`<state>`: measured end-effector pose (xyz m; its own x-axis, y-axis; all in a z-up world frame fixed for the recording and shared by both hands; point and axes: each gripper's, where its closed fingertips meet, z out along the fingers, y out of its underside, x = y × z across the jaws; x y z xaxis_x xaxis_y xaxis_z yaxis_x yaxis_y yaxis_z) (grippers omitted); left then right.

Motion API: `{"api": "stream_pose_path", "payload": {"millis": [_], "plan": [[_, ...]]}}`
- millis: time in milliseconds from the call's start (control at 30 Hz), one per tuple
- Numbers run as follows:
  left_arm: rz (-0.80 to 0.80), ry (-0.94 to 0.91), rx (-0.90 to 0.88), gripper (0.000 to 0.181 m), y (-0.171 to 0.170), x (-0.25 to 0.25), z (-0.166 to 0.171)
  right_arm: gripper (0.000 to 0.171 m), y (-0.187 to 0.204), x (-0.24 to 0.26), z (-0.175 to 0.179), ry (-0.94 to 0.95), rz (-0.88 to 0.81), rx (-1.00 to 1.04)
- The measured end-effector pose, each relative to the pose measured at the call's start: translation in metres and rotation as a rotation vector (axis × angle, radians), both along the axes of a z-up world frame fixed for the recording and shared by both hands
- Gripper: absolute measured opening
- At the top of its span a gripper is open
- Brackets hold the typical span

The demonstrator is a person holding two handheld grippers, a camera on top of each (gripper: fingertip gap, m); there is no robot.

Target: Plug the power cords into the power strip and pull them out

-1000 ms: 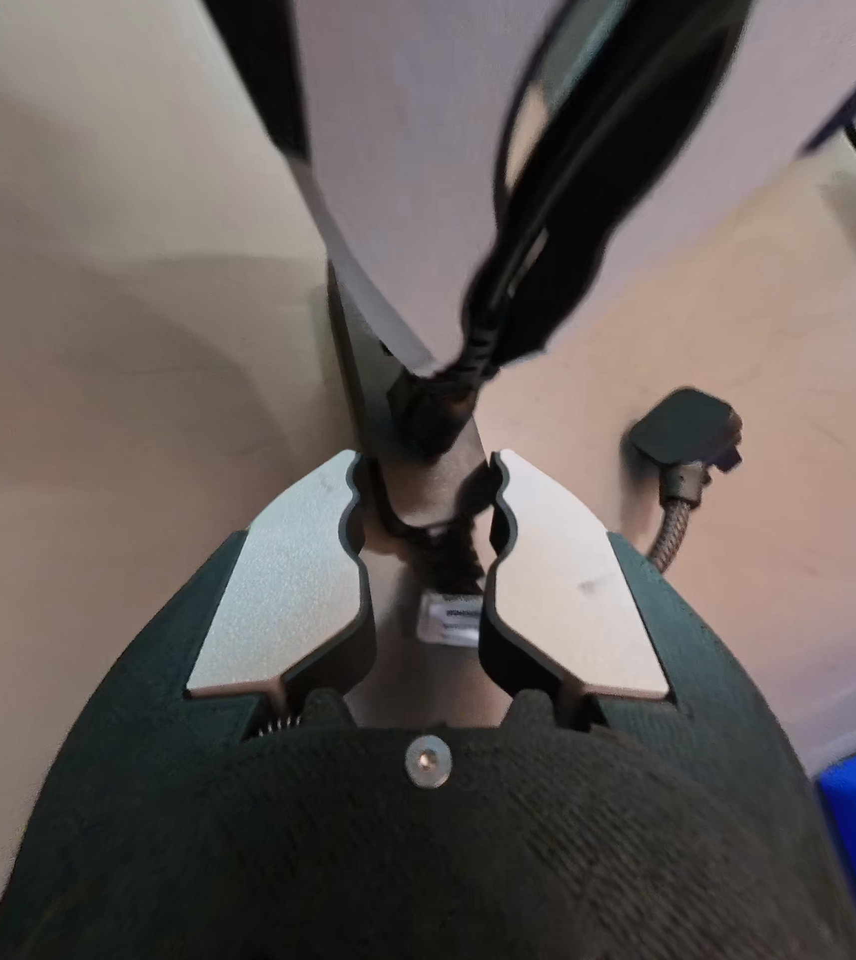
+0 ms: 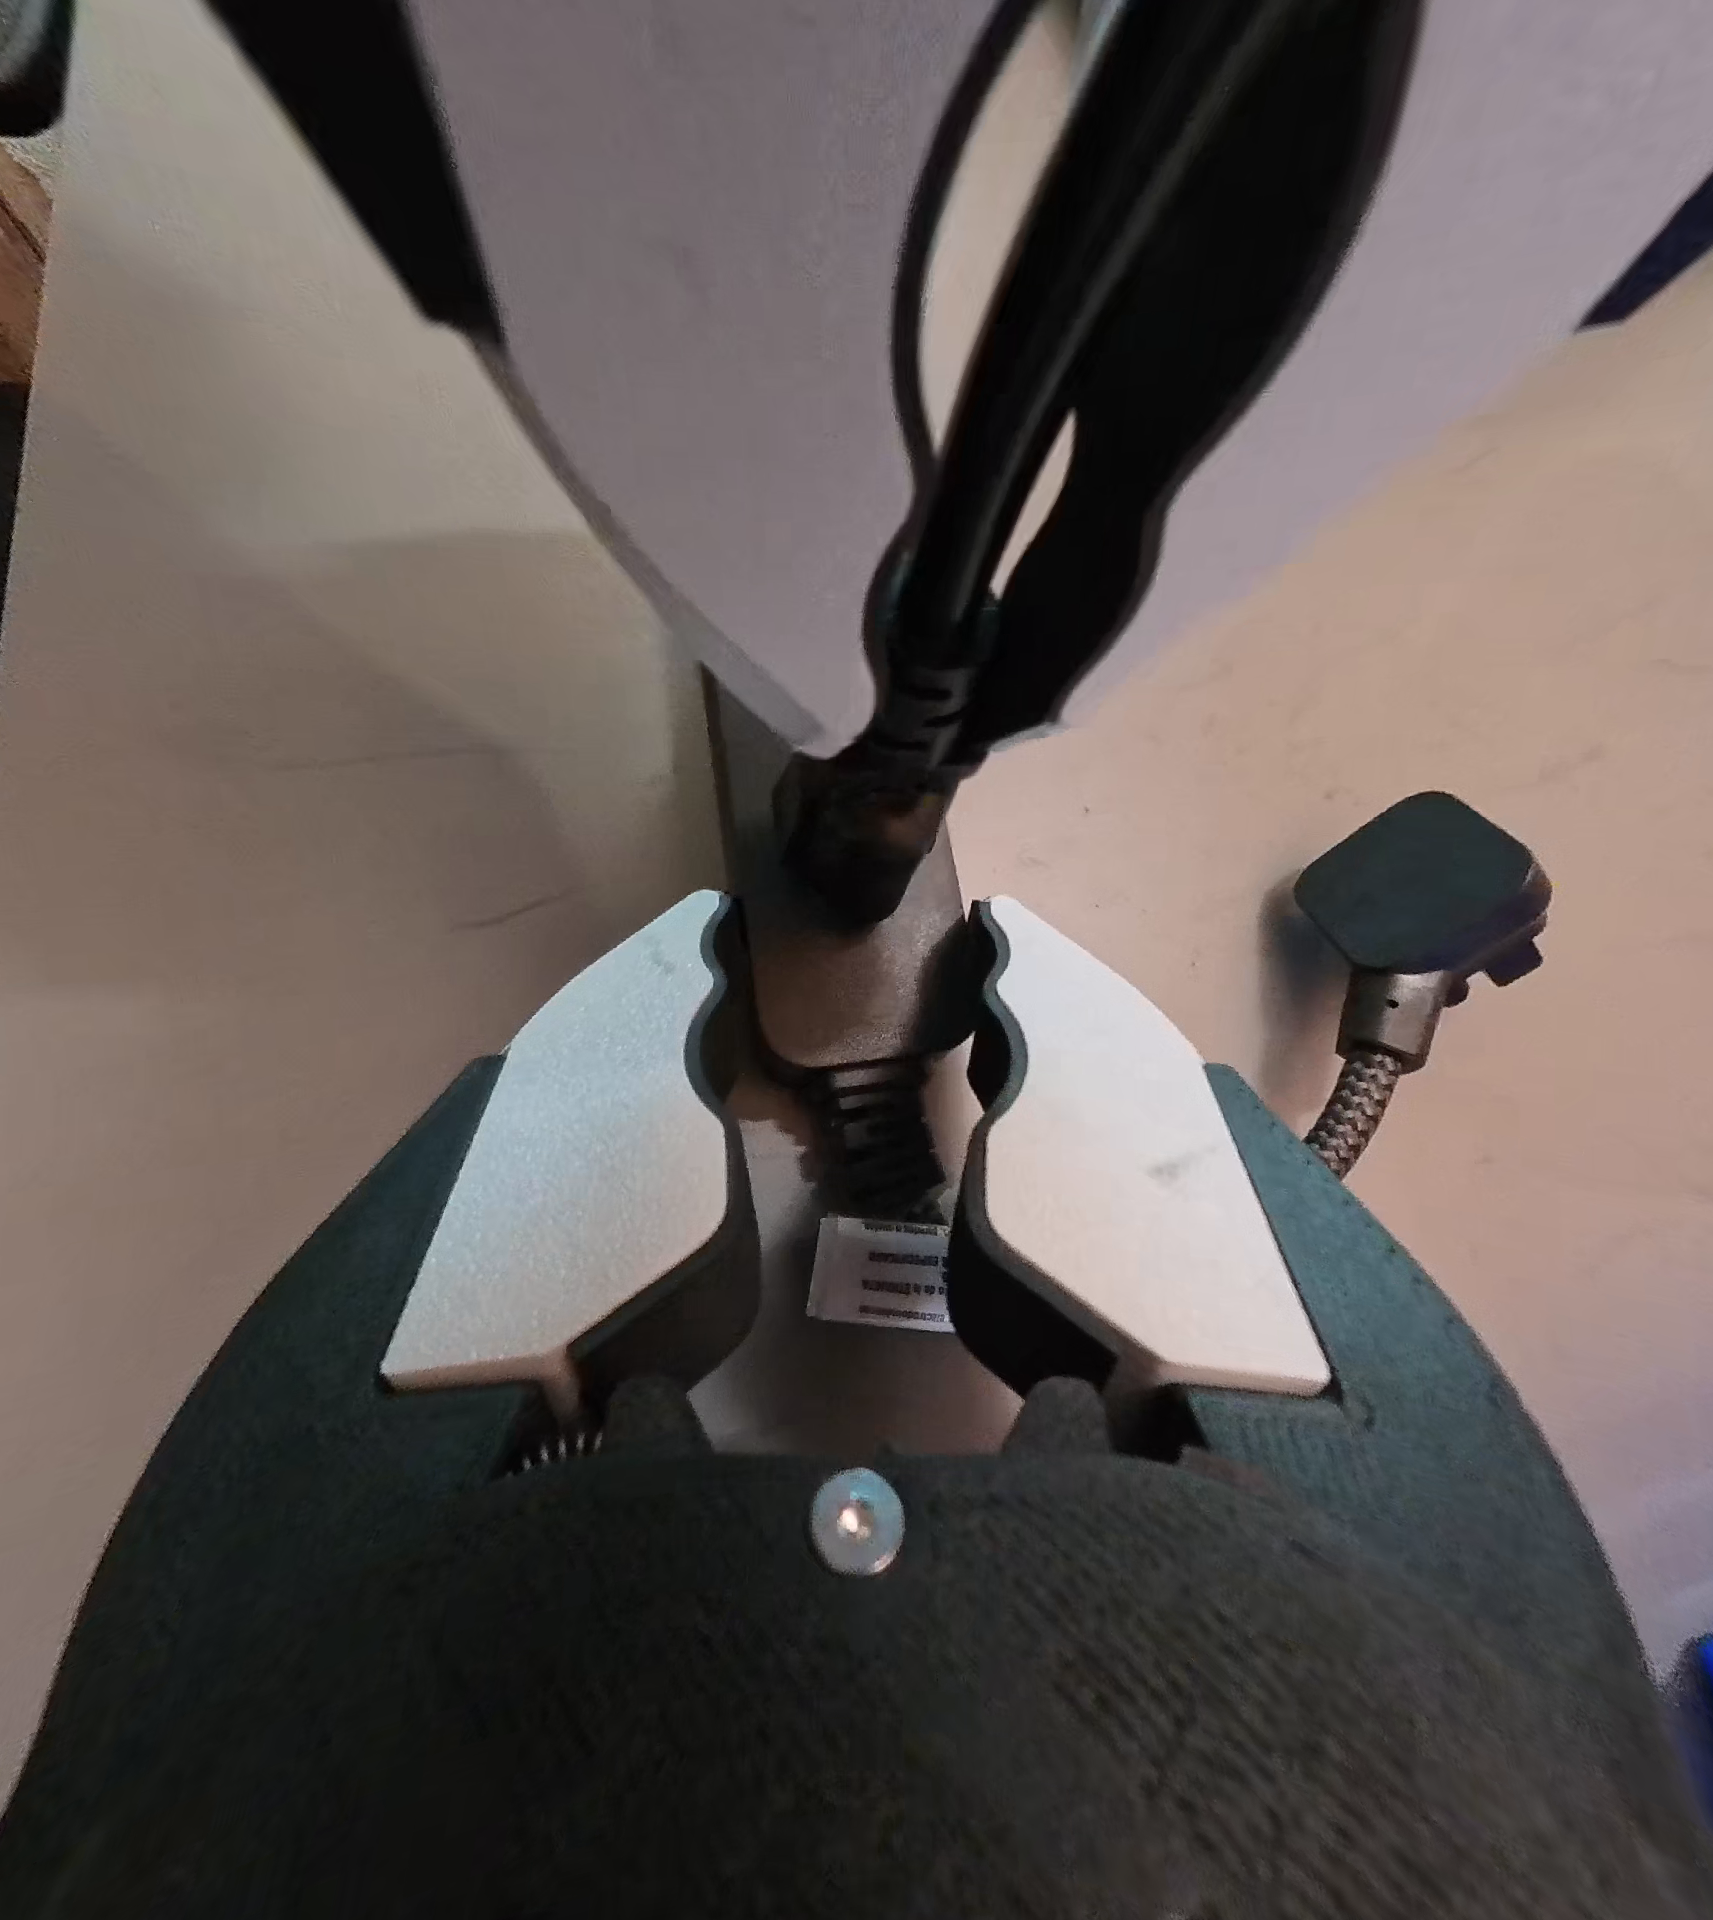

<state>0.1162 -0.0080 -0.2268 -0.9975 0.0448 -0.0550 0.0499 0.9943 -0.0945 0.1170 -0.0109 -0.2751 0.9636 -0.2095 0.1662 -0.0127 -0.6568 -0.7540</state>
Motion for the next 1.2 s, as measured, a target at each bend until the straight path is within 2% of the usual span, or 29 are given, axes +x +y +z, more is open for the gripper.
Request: {"api": "stream_pose_path", "payload": {"millis": [100,167,267,367,500,600,733,833,933,1033,1133,1200], "plan": [[0.024,-0.001,0.001,0.016,0.0,-0.0039,0.0,0.043,0.0003,0.0002,0.0001,0.009,-0.004,0.017],[-0.027,-0.029,0.029,0.015,0.0017,-0.0045,-0.0001,0.042,0.002,-0.0014,0.0004,-0.013,0.01,0.021],[0.029,0.061,0.006,0.015,0.0003,-0.001,-0.0006,0.042,0.0018,-0.001,0.0002,-0.007,0.005,0.012],[-0.026,-0.043,0.048,0.016,0.0017,-0.0066,-0.0001,0.043,0.0026,-0.002,0.0004,-0.017,0.014,0.019],[0.037,0.067,0.021,0.015,0.0013,-0.0013,-0.0007,0.042,0.0028,-0.0014,0.0003,0.003,-0.003,0.02],[-0.009,-0.041,0.048,0.016,0.002,-0.0063,-0.0003,0.043,0.0033,-0.0018,0.0005,-0.015,0.004,0.026],[0.083,0.092,0.018,0.016,0.0013,-0.0006,-0.0008,0.043,0.0033,-0.0014,0.0005,-0.006,0.0,0.028],[-0.009,-0.043,0.09,0.016,0.0017,-0.0063,-0.0004,0.043,0.0035,-0.0017,0.0004,-0.023,0.002,0.023],[0.037,0.049,0.057,0.016,0.0015,-0.0017,-0.0008,0.043,0.0036,-0.0013,0.0006,-0.013,-0.005,0.024],[-0.001,-0.057,0.078,0.015,0.0016,-0.0073,-0.0005,0.043,0.0038,-0.0016,0.0007,-0.03,0.002,0.023],[0.047,0.034,0.055,0.015,0.0013,-0.0028,-0.0009,0.043,0.0038,-0.0013,0.0007,-0.017,-0.006,0.024],[0.031,-0.011,0.083,0.015,0.0011,-0.0056,-0.0008,0.043,0.0038,-0.0013,0.0006,-0.014,-0.007,0.025]]}}
